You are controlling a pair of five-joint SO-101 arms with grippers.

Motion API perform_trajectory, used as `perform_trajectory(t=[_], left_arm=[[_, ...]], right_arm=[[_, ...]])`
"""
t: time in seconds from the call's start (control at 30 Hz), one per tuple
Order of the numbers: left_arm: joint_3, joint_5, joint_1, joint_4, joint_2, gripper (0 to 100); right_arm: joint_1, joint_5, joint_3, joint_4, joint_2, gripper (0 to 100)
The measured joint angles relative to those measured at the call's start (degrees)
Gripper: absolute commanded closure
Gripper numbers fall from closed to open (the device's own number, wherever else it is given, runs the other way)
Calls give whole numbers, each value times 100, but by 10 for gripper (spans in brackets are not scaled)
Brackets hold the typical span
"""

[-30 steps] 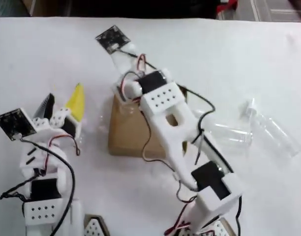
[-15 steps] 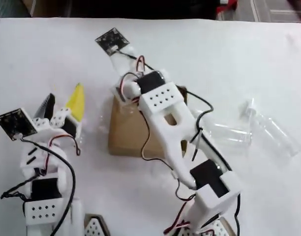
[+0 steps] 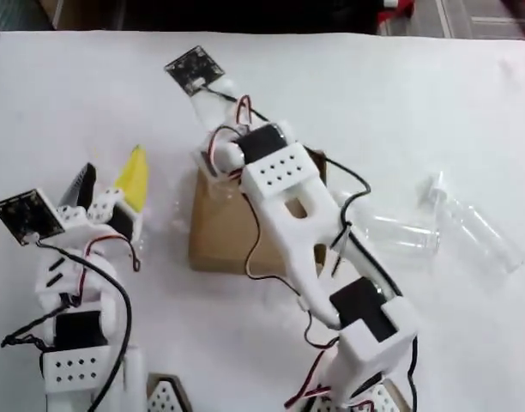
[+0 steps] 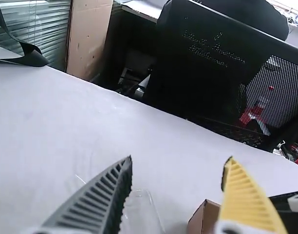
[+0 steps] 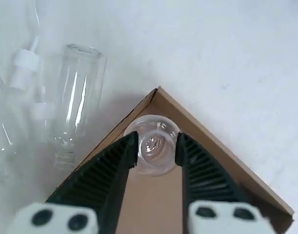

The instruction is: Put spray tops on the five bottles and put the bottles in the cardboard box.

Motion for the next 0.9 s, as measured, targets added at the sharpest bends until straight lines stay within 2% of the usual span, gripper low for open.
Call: perform_trajectory(t=[0.1, 0.2, 0.27, 0.9], left_arm=[[0, 0, 0, 0, 0, 722], [0, 0, 0, 0, 0, 722], [0, 0, 0, 0, 0, 722], [0, -149, 202, 0, 0, 722]], right_arm=[[-9, -18, -9, -44, 141, 904], [-18, -18, -26, -105, 211, 991], [0, 0, -35, -105, 211, 964], [105, 0, -246, -466, 290, 981]])
